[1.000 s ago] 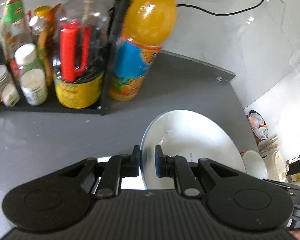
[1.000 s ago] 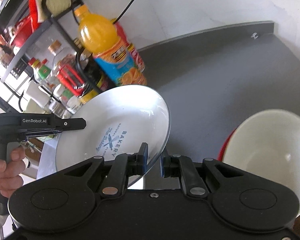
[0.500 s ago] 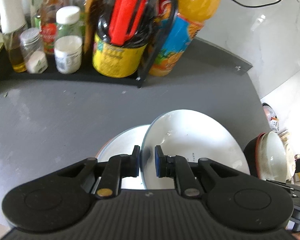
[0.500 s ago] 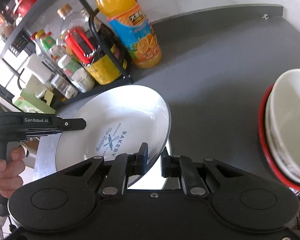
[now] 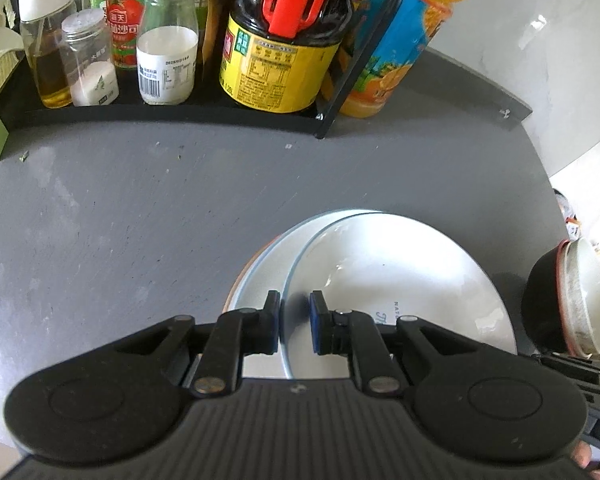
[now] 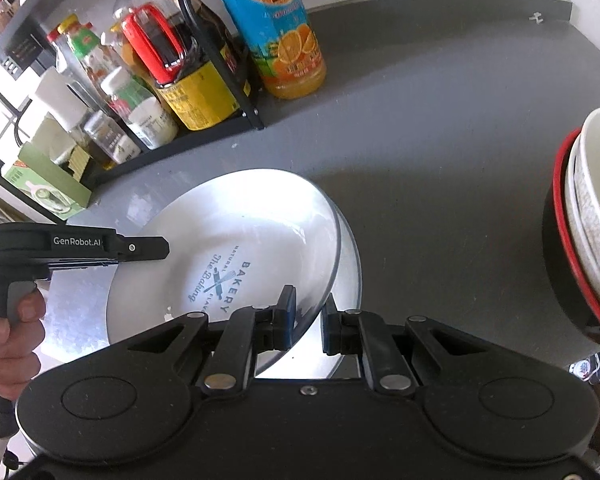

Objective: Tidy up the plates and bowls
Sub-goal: 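Carry the 'BAKERY' plate with both tools and lower it onto the plate stack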

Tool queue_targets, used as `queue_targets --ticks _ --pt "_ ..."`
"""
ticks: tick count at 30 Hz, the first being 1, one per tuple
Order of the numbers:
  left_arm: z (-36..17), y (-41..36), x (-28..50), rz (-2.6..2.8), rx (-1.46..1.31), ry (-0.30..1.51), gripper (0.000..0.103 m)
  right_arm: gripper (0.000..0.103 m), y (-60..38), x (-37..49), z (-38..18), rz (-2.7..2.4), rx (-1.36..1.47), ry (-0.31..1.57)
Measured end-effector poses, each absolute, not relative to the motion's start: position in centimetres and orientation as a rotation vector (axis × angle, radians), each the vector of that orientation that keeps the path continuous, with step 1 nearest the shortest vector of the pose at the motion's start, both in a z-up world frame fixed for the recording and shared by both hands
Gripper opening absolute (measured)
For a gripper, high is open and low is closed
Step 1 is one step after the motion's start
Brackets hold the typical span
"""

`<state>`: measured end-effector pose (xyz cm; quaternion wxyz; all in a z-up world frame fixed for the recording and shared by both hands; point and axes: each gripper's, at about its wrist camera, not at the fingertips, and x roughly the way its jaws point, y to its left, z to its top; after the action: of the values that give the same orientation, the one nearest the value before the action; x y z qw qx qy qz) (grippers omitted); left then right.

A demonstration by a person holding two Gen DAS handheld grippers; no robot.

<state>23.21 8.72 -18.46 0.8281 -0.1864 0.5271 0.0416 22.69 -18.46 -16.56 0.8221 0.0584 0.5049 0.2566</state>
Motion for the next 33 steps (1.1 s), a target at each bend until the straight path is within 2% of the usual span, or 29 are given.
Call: queue_targets --ticks 13,25,33 --pt "-19.6 8.2 23.5 0.101 -0.338 1.139 0.015 0.013 -17.7 23.0 -17.4 0.537 0.105 1.109" --pt "-19.7 7.6 23.5 0.103 -0.299 1.132 0.016 0.018 -19.1 23.0 -17.3 0.536 0.187 1.185" --pt "-19.9 7.2 23.3 0.094 -0.271 1.122 0.017 0.011 -19.5 22.8 -17.2 0.518 0.188 1.164"
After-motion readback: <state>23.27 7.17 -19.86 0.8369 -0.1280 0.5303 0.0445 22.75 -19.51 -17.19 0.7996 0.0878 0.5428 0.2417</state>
